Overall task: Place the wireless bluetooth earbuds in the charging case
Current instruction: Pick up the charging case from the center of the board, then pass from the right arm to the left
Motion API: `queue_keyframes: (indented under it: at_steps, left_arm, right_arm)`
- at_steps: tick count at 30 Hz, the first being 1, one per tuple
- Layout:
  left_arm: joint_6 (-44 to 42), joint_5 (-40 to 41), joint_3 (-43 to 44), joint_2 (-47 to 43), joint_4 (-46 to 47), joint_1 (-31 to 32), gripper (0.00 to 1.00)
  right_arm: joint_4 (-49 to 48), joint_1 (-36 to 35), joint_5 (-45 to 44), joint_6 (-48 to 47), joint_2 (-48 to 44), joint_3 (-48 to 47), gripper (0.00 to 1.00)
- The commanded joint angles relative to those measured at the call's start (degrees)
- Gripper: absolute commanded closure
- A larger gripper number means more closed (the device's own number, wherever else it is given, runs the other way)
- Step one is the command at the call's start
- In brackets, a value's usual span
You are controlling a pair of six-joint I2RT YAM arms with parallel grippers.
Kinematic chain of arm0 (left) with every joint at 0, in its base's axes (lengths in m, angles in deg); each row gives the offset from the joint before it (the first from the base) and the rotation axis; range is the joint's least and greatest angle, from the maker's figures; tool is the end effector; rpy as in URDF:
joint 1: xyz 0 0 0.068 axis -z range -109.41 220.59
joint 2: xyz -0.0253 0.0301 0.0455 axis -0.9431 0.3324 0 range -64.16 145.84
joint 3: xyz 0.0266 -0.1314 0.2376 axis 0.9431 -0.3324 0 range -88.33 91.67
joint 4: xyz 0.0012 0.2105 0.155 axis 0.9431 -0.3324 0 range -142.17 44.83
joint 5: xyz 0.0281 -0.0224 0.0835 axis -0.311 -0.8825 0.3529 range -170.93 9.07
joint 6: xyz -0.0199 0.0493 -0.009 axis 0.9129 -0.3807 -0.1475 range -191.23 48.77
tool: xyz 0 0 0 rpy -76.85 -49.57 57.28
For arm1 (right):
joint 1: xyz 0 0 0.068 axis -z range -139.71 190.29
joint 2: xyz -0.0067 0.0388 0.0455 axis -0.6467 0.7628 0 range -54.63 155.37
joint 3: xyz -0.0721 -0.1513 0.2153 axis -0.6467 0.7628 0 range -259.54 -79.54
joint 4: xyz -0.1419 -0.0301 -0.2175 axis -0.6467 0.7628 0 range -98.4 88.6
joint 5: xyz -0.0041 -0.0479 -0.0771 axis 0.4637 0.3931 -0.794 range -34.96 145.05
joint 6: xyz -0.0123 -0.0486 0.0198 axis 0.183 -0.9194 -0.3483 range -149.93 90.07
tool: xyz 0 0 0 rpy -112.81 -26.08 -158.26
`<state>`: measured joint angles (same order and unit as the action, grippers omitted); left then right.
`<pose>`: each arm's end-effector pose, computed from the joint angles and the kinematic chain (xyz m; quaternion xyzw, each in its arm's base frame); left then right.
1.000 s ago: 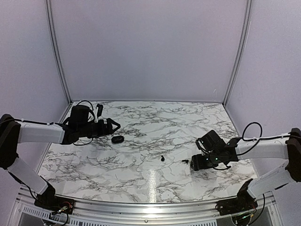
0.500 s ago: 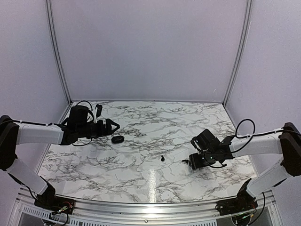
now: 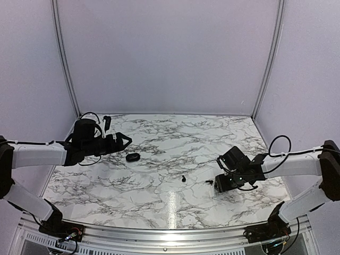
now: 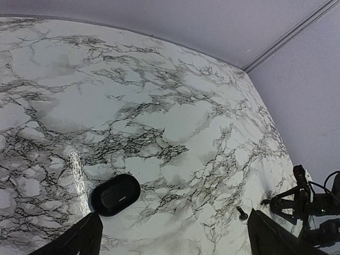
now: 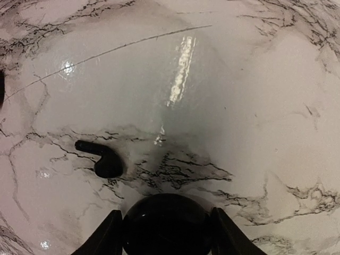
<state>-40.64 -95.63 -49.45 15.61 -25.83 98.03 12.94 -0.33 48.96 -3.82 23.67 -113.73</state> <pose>0.2606 -0.1456 0.2185 0.0495 0.8217 -0.3630 0.4365 0.1766 0.1466 0.1452 -0.1121 0.9693 0.0734 0.2059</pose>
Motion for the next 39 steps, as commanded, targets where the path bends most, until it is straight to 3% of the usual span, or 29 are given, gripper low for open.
queue_keyframes:
  at_steps: [1,11,21,31,39]
  left_arm:
    - [0.1,3.3,-1.5,-2.6,-0.5,0.2,0.01]
    - [0.9,-1.7,-5.9,-11.4,-0.9,0.1,0.01]
    - [4.2,-13.5,-8.2,-16.4,-1.1,3.0,0.01]
    - [4.0,-18.6,-4.6,-8.8,-1.0,11.8,0.25]
    - [3.8,-18.7,-3.9,-7.6,2.1,15.9,0.3]
  right_arm:
    - [3.2,-0.6,1.3,-0.8,-1.4,-3.1,0.53]
    - [5.0,-6.3,-1.3,-12.6,-0.6,-16.8,0.55]
    - [-0.6,-19.2,-3.4,-28.3,7.1,-30.6,0.59]
    - [-4.4,-26.9,-3.0,-37.9,11.7,-36.1,0.6]
    - [-4.7,-28.1,-1.0,-39.8,13.6,-38.1,0.6]
